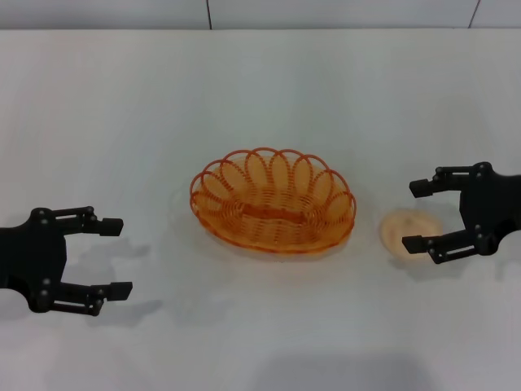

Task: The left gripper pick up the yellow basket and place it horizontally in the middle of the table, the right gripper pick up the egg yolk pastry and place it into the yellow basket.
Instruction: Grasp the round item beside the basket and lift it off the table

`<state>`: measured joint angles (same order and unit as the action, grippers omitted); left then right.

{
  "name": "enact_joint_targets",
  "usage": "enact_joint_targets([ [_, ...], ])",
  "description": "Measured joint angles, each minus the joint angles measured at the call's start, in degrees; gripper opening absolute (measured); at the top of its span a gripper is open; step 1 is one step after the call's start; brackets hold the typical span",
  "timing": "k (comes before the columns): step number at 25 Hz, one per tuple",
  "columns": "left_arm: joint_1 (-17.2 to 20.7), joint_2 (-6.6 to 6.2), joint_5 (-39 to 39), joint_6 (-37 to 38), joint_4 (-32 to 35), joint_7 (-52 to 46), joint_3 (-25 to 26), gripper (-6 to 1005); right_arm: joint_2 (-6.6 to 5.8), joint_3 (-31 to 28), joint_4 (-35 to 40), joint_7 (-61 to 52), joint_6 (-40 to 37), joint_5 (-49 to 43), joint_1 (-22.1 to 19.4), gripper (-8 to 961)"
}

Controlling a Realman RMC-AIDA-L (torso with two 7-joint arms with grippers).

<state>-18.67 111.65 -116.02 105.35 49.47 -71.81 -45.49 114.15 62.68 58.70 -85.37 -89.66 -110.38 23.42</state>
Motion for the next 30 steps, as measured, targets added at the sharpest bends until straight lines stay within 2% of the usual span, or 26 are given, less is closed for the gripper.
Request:
enact_joint_targets([
  [6,-1.0,-0.10,-0.3,0.1,-0.1,-0.5,0.2,866,0.78,0.6,4.6,-12.3,-0.3,-10.9,4.5,853],
  [12,-1.7,-0.25,-0.3,0.2,-0.2,-0.6,0.2,865,0.80,4.1,7.3,-20.7,-0.4,-14.9,7.3,854],
  [16,-2.4,-0.23,-0.9,0.2,-0.2,-1.4,0.1,865,1.00,4.5,6.8,-23.1,-0.5,-18.0,8.9,854],
  [23,-2.9,0.10,-1.8,0.1,-0.2,-1.8,0.2,864,1.14,5.7,4.9,-23.3,1.0,-18.3,9.3,832],
  [30,-3.0,0.28,-1.8,-0.1,-0.2,-1.8,0.1,863,1.08,5.7,2.5,-23.6,2.9,-19.0,9.4,691],
])
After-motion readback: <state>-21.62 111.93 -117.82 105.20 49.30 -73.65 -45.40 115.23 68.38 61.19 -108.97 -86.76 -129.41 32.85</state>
